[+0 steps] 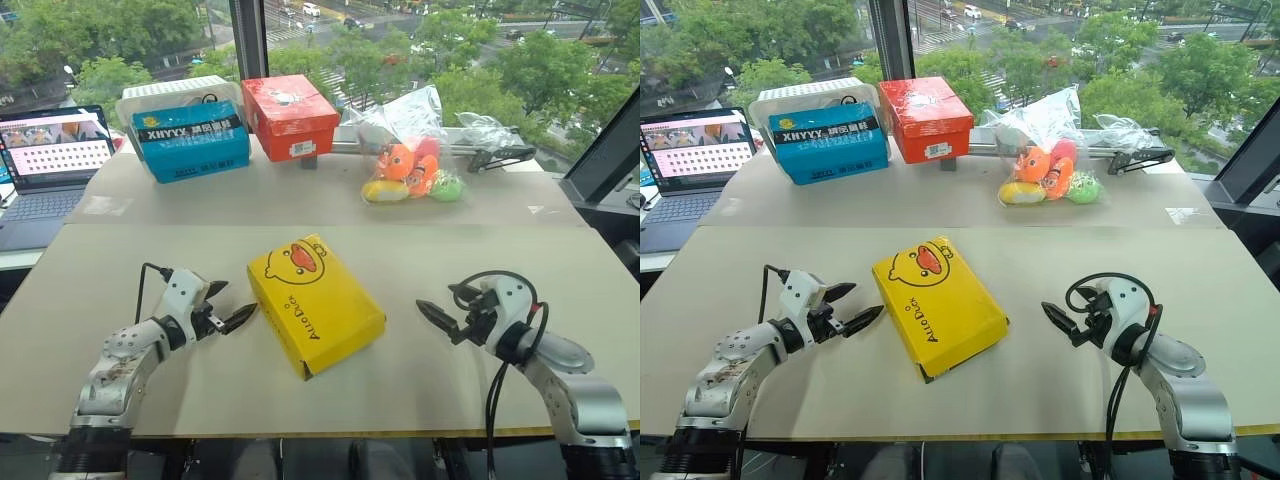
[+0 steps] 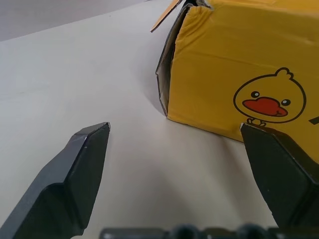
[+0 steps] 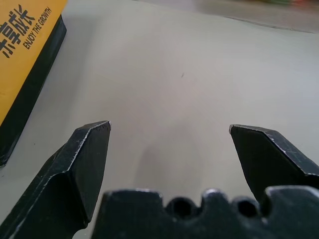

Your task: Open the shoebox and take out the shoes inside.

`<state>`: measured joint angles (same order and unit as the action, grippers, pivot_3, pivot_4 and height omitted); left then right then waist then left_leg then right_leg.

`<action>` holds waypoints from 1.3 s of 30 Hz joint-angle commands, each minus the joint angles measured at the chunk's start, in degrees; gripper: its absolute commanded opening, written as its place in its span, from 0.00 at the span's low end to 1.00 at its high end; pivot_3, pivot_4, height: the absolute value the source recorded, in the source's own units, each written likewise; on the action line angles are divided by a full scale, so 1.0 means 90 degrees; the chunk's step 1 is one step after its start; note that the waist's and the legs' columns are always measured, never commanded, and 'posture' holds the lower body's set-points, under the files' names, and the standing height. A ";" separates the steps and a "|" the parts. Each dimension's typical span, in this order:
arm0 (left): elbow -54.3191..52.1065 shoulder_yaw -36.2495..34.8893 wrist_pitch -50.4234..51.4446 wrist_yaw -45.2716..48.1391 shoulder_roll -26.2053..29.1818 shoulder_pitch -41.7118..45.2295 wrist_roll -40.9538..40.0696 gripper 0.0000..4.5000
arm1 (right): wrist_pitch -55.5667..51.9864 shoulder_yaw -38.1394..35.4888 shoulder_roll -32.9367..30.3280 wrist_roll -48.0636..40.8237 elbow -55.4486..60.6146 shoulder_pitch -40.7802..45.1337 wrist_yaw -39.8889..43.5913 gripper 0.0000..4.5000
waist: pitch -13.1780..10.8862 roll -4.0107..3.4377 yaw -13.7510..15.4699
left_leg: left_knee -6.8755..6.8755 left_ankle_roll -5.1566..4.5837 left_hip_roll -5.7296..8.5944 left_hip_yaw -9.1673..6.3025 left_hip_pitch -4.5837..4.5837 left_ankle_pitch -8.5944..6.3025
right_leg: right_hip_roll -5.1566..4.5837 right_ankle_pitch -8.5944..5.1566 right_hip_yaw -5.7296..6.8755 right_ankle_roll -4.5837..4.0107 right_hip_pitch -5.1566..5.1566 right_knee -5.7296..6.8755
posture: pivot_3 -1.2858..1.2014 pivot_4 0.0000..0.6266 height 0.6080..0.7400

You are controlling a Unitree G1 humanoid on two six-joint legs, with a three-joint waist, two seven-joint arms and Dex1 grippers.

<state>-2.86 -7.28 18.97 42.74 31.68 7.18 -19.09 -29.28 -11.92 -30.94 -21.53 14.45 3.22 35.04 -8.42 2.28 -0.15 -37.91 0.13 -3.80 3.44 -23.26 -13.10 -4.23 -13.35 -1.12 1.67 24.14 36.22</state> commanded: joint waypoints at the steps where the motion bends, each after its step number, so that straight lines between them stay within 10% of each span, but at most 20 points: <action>1: -0.0022 -0.0015 -0.0054 0.0403 0.0429 0.0304 0.0007 0.99 | 0.0255 -0.0025 -0.0276 0.0091 0.0067 0.0339 0.0171 1.00 | 0.0000 0.0000 0.0000 | 0.0000 0.0000 0.0000 0.0000 0.0000 0.0000 | 0.0000 0.0000 0.0000 0.0000 0.0000 0.0000 | 0.52 0.24 1.00; 15: -0.1452 0.0021 0.1571 0.3451 0.3611 0.1636 -0.1206 0.99 | 0.0504 0.1245 -0.1424 0.0539 -0.0985 0.2298 0.1830 1.00 | -0.0014 -0.0005 -0.0061 | 0.0003 -0.0002 -0.0004 0.0003 -0.0028 -0.0002 | 0.0003 -0.0009 0.0002 0.0002 0.0026 0.0001 | 0.52 0.24 1.00; 28: -0.1595 -0.0743 0.2939 0.3903 0.4834 0.2721 -0.2457 1.00 | 0.1742 0.2528 -0.1127 0.1458 -0.2711 0.2788 0.2966 0.03 | -0.0032 -0.0005 -0.0127 | 0.0000 -0.0002 -0.0009 0.0004 -0.0008 -0.0002 | 0.0017 -0.0010 -0.0008 0.0001 0.0020 0.0010 | 0.52 0.24 1.00; 39: -0.1235 -0.1363 0.2794 0.3247 0.4751 0.2005 -0.2089 1.00 | 0.0949 0.2916 -0.0024 0.0917 -0.2969 0.3179 0.4112 0.01 | -0.0035 -0.0004 -0.0105 | -0.0001 -0.0001 -0.0016 0.0004 0.0005 -0.0001 | 0.0027 -0.0022 -0.0014 -0.0016 0.0026 0.0054 | 0.52 0.24 1.00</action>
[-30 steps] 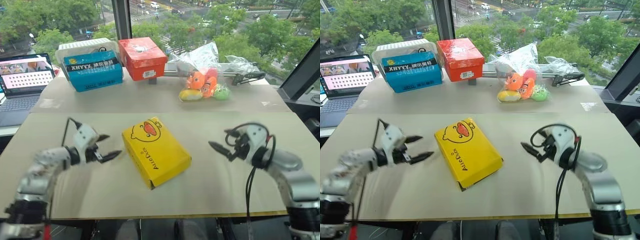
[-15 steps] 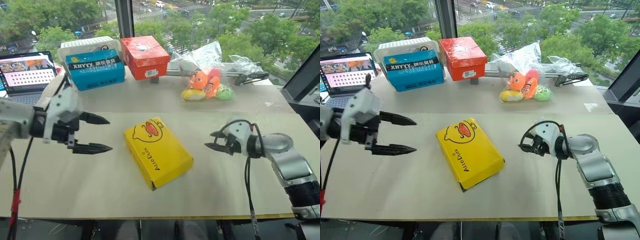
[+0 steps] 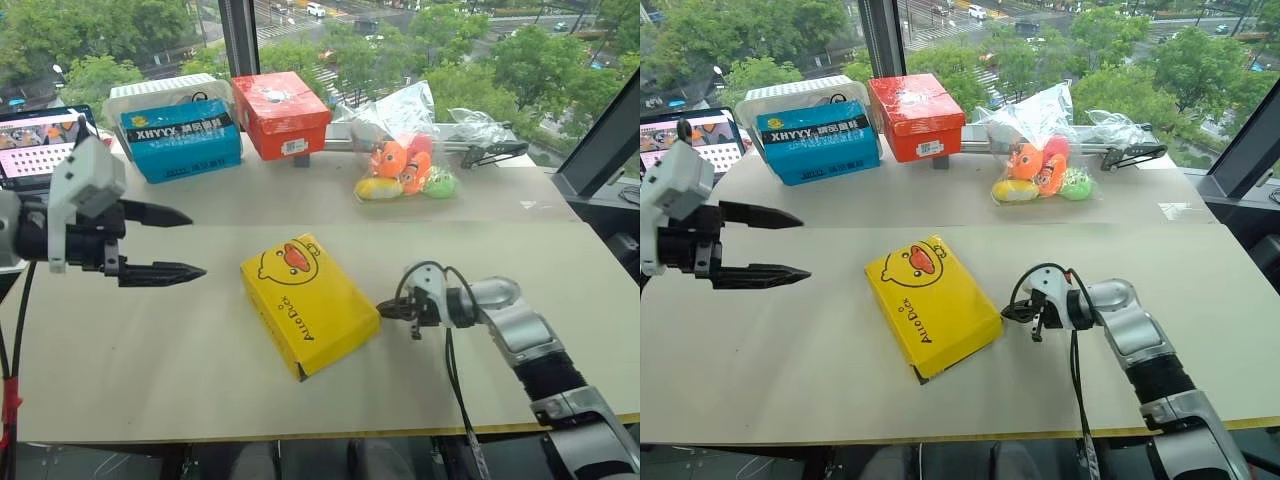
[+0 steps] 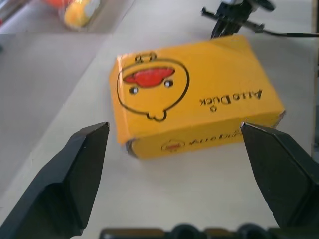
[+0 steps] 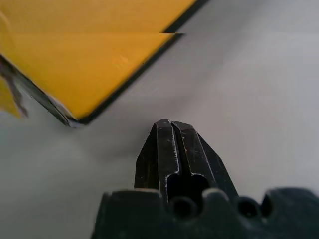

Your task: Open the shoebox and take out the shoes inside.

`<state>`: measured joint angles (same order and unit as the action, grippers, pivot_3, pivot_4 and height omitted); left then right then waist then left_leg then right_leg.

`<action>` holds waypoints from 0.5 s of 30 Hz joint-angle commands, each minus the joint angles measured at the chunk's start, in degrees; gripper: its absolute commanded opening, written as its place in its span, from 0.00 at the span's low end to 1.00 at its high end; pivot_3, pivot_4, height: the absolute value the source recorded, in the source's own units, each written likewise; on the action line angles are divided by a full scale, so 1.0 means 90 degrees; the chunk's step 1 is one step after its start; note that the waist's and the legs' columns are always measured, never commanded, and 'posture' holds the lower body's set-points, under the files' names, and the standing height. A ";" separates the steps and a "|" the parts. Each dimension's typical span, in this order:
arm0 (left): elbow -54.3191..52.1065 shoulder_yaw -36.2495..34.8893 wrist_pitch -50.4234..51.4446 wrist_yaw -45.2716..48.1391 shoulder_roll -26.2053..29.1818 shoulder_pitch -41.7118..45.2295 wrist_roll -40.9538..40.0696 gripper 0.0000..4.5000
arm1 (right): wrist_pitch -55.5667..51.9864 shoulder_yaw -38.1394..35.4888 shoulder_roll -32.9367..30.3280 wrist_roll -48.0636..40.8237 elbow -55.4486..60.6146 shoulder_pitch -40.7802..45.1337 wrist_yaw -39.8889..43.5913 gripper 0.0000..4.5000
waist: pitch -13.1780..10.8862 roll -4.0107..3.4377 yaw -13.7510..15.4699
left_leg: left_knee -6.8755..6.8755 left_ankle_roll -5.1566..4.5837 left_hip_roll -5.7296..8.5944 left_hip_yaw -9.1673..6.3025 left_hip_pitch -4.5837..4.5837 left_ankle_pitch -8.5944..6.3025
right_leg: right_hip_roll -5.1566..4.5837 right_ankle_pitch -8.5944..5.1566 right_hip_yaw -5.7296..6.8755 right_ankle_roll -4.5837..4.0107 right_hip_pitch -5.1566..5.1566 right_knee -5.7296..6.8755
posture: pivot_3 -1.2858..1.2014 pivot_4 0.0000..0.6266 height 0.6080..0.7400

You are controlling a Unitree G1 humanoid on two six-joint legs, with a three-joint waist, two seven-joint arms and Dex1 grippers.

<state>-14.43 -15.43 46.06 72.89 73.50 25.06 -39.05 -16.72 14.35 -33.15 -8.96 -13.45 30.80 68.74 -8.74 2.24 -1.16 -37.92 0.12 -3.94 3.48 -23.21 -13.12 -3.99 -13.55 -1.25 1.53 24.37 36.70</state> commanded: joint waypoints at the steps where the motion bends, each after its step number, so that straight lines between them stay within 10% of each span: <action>1: 0.0097 -0.0513 -0.0252 -0.0123 0.0107 -0.0012 0.0157 1.00 | -0.0641 -0.0083 0.0296 -0.0676 0.0229 0.0166 0.0445 0.01 | 0.0000 0.0000 0.0012 | 0.0000 0.0000 -0.0002 0.0000 0.0002 0.0000 | 0.0002 -0.0001 0.0000 -0.0003 0.0000 0.0003 | 0.52 0.24 1.00; 15: 0.0201 -0.1731 0.0027 -0.0210 0.0363 -0.0198 -0.0012 1.00 | -0.2889 -0.0893 0.1784 -0.2897 0.1288 0.2279 -0.0156 0.01 | -0.0010 -0.0005 0.0019 | 0.0000 0.0004 -0.0009 0.0000 -0.0010 -0.0001 | 0.0003 -0.0007 0.0007 -0.0010 0.0014 0.0016 | 0.52 0.24 1.00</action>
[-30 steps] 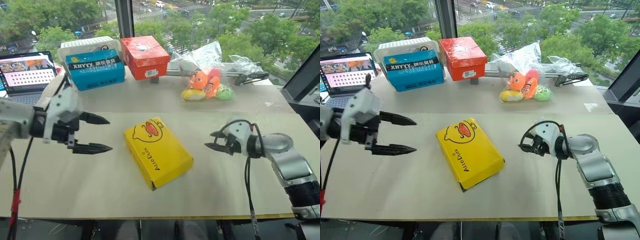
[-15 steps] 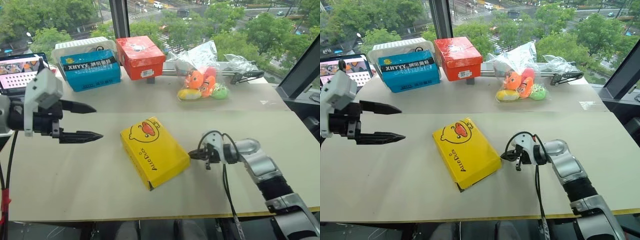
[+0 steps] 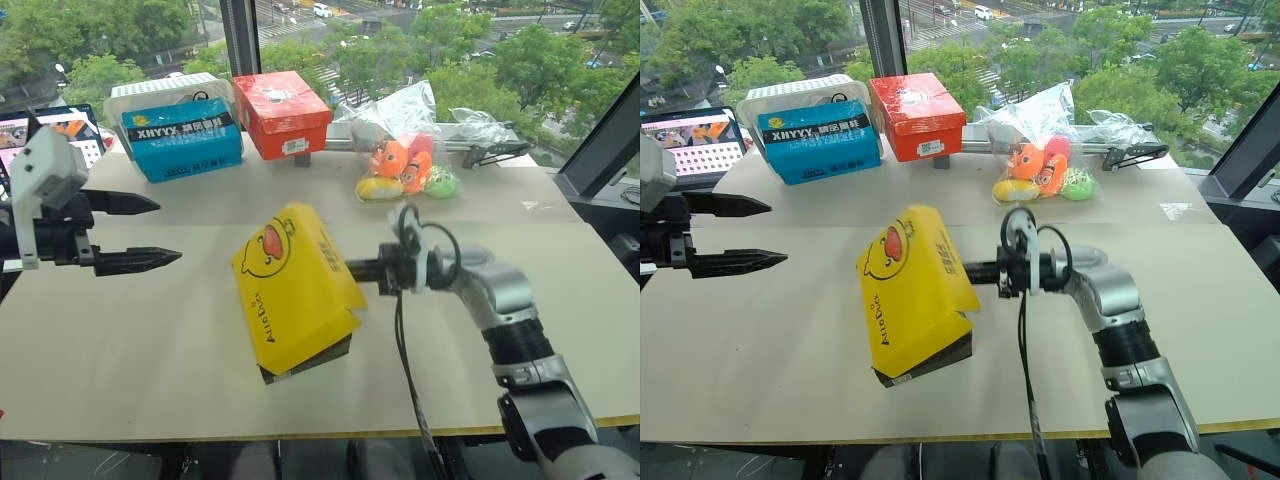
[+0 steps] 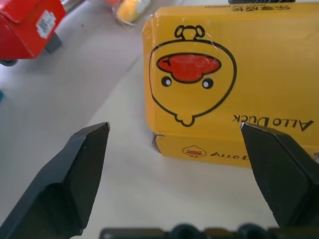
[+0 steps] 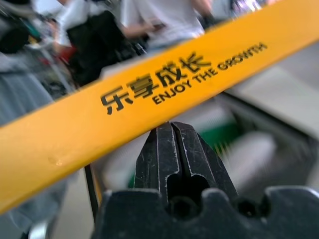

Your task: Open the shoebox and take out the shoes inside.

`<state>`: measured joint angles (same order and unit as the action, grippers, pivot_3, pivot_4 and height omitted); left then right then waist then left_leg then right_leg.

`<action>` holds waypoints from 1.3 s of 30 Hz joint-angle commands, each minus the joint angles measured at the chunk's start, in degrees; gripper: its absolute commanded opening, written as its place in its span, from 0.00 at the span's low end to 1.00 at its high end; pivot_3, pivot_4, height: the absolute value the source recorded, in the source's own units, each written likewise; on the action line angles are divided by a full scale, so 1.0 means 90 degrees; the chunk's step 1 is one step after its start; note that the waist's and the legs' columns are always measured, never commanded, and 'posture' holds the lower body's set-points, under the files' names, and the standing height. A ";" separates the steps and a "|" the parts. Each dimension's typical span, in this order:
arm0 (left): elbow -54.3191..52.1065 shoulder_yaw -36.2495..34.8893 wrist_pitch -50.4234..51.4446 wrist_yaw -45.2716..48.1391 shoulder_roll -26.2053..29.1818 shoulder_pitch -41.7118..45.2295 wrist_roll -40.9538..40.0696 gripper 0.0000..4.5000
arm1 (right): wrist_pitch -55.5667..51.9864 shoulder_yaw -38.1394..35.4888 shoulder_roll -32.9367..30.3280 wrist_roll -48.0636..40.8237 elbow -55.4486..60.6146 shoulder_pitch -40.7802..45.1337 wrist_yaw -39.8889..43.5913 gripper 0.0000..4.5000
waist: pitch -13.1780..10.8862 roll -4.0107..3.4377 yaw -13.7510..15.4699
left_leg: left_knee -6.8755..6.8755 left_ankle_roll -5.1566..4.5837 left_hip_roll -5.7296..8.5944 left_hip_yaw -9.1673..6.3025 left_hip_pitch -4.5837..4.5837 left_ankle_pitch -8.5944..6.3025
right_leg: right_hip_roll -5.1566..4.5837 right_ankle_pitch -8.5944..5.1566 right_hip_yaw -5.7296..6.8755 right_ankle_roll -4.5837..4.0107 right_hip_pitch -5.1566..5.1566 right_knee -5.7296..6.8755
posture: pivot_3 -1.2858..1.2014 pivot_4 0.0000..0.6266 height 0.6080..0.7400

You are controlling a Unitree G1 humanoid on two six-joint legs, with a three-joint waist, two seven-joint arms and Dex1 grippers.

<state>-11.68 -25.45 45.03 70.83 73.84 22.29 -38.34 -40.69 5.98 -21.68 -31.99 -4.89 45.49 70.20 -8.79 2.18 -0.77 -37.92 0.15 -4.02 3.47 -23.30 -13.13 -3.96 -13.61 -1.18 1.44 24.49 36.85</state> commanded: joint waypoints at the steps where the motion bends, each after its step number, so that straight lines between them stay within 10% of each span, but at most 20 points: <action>1: -0.0147 -0.0815 0.0237 0.0089 0.0387 0.0139 -0.0208 1.00 | -0.0299 0.0119 0.0892 -0.0371 0.0298 0.0860 -0.0552 0.01 | -0.0005 0.0000 -0.0044 | 0.0000 0.0000 0.0000 0.0001 -0.0003 0.0000 | 0.0001 0.0000 -0.0002 0.0000 0.0009 0.0006 | 0.52 0.24 1.00; 11: -0.0748 -0.2337 0.1703 0.0555 0.0964 0.0045 -0.1059 1.00 | 0.0463 0.1569 0.2293 0.0745 -0.0721 0.1125 -0.1055 0.01 | -0.0007 -0.0002 -0.0020 | 0.0000 0.0018 -0.0009 0.0004 -0.0022 0.0004 | 0.0009 -0.0006 0.0000 -0.0009 0.0040 0.0029 | 0.52 0.24 1.00; 21: -0.1861 -0.2612 0.1615 0.0808 0.0467 -0.1634 -0.0431 1.00 | -0.0157 0.1071 0.1449 0.0908 -0.0039 0.1852 -0.1352 0.01 | -0.0011 -0.0009 -0.0022 | 0.0005 0.0034 -0.0011 0.0001 -0.0021 0.0013 | 0.0013 -0.0009 -0.0003 -0.0019 0.0052 0.0040 | 0.52 0.24 1.00; 35: -0.1360 -0.0128 -0.0462 0.0864 -0.0096 -0.1764 0.0056 1.00 | -0.2047 0.1630 0.0119 0.1091 0.1406 0.1077 -0.2125 0.99 | -0.0008 -0.0004 -0.0025 | 0.0007 0.0039 -0.0028 0.0002 -0.0039 0.0010 | 0.0029 -0.0011 -0.0005 -0.0035 0.0070 0.0038 | 0.52 0.24 1.00; 39: -0.1198 0.0104 -0.0668 0.0977 -0.0033 -0.1735 0.0121 1.00 | -0.1973 0.1853 0.0112 0.1361 0.1400 0.0865 -0.2457 0.99 | -0.0008 -0.0004 -0.0036 | 0.0007 0.0038 -0.0028 0.0004 -0.0056 0.0010 | 0.0031 -0.0011 -0.0009 -0.0036 0.0089 0.0039 | 0.52 0.24 1.00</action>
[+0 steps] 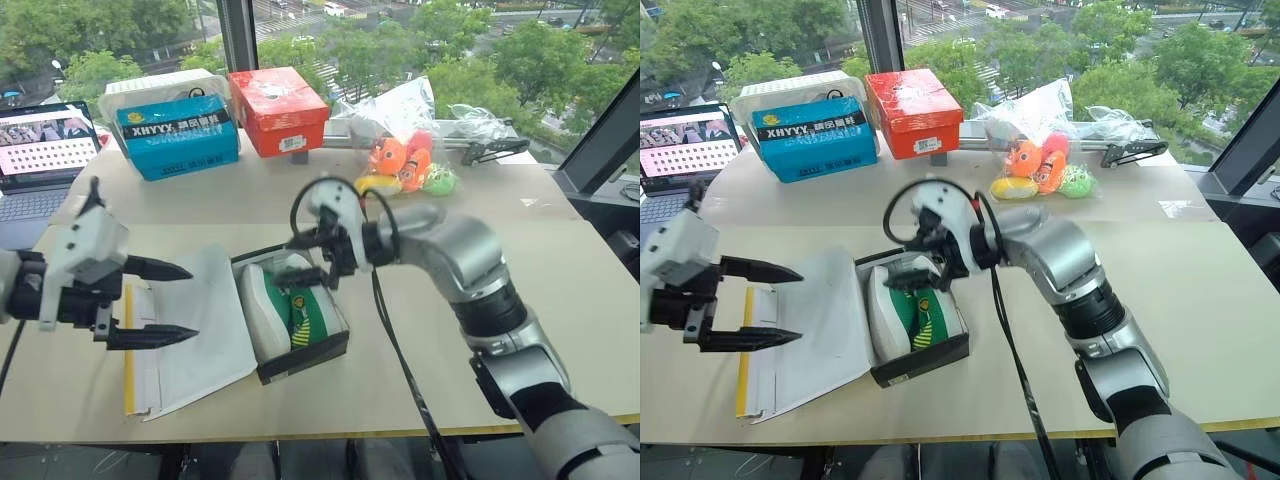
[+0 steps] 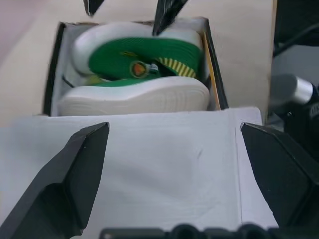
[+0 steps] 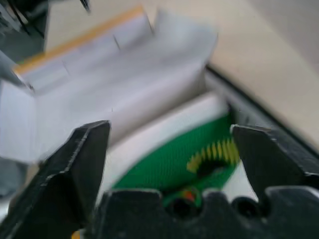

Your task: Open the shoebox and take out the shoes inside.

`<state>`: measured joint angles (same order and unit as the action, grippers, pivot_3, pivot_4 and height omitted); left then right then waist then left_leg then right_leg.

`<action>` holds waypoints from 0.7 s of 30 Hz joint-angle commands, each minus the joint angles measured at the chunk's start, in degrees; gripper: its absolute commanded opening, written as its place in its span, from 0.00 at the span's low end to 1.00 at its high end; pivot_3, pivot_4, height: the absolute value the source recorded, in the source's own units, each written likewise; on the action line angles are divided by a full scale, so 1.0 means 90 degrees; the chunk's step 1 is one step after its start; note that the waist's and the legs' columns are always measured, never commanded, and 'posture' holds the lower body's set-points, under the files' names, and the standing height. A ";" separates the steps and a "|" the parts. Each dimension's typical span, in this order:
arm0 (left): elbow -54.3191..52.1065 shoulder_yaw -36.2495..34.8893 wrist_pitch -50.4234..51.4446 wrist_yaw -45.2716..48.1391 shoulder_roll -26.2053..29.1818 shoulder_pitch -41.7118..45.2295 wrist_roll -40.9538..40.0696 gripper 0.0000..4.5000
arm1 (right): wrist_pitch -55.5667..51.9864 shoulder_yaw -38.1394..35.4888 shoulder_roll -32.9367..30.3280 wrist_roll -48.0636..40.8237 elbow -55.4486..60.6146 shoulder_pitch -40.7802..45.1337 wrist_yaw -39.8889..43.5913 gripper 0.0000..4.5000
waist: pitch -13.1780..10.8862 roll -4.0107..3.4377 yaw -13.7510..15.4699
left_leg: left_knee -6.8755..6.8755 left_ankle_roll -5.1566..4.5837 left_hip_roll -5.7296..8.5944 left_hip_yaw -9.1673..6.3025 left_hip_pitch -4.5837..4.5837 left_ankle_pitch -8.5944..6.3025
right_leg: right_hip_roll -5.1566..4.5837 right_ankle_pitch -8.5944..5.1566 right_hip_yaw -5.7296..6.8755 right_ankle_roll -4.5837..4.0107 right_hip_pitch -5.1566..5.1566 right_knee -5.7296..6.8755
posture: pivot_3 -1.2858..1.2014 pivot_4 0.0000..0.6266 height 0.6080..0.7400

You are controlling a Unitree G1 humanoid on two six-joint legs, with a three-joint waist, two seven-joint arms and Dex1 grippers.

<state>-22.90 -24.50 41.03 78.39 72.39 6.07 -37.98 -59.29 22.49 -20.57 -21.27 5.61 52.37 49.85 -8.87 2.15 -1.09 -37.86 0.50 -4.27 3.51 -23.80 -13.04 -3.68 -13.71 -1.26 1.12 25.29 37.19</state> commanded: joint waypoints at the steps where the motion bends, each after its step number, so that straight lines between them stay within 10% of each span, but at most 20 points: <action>1: 0.0073 -0.0010 -0.0263 0.0201 0.0165 0.0011 0.0110 1.00 | 0.0039 0.0010 0.0042 0.0158 0.0254 0.0128 -0.0253 0.99 | 0.0000 0.0000 0.0001 | -0.0001 0.0000 0.0000 0.0000 -0.0002 0.0000 | 0.0000 0.0000 -0.0001 0.0000 0.0002 0.0001 | 0.52 0.24 1.00; 21: -0.0226 -0.0180 -0.0324 -0.0075 -0.0363 -0.0570 0.0043 1.00 | -0.0509 0.0632 0.0216 0.0208 0.0242 -0.0211 -0.0447 0.99 | 0.0002 0.0001 0.0048 | -0.0002 0.0000 -0.0011 -0.0002 0.0003 0.0000 | 0.0011 0.0000 0.0000 -0.0001 -0.0010 -0.0003 | 0.52 0.24 1.00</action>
<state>-23.68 -23.74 37.81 78.04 69.20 1.10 -36.66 -62.08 27.45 -17.48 -19.30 6.73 51.55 45.63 -8.85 2.16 -0.66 -37.88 0.50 -4.37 3.49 -23.78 -13.04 -3.58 -13.71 -1.26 1.11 25.20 37.16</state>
